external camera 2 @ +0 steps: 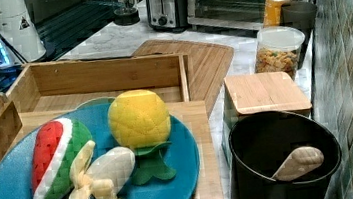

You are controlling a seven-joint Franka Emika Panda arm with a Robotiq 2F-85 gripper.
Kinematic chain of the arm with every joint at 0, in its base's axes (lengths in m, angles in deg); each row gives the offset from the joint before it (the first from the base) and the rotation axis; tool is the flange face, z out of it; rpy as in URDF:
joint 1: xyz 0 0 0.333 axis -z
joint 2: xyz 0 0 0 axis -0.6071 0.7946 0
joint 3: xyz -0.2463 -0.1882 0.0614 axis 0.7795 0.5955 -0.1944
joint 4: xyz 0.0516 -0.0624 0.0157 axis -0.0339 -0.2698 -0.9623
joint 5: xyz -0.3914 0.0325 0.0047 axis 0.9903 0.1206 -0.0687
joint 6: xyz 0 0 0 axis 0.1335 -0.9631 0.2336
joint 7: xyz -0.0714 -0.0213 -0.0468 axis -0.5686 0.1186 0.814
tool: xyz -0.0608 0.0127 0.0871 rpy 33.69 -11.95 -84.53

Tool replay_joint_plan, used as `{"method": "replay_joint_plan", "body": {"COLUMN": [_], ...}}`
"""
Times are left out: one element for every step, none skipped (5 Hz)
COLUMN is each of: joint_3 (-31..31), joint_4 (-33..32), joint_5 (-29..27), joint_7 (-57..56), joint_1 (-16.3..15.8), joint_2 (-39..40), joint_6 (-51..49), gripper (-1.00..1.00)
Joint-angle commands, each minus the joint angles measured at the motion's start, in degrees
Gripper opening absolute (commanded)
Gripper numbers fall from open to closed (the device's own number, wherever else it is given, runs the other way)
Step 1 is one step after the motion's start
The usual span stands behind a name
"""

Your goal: Close the drawer.

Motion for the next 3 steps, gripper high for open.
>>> {"method": "replay_joint_plan", "body": {"joint_3": [0.1,-0.2,-0.7], "joint_4": [-0.7,-4.1,-9.4], "joint_5": [-0.4,-0.4,-1.5], "joint_7": [0.0,-3.0,-13.9], "joint_1": [0.2,0.1,-0.1], "joint_2": [0.0,-2.6,-6.1], "joint_6": [0.0,1.0,5.0], "gripper": [-1.00,-1.00,-1.00]}}
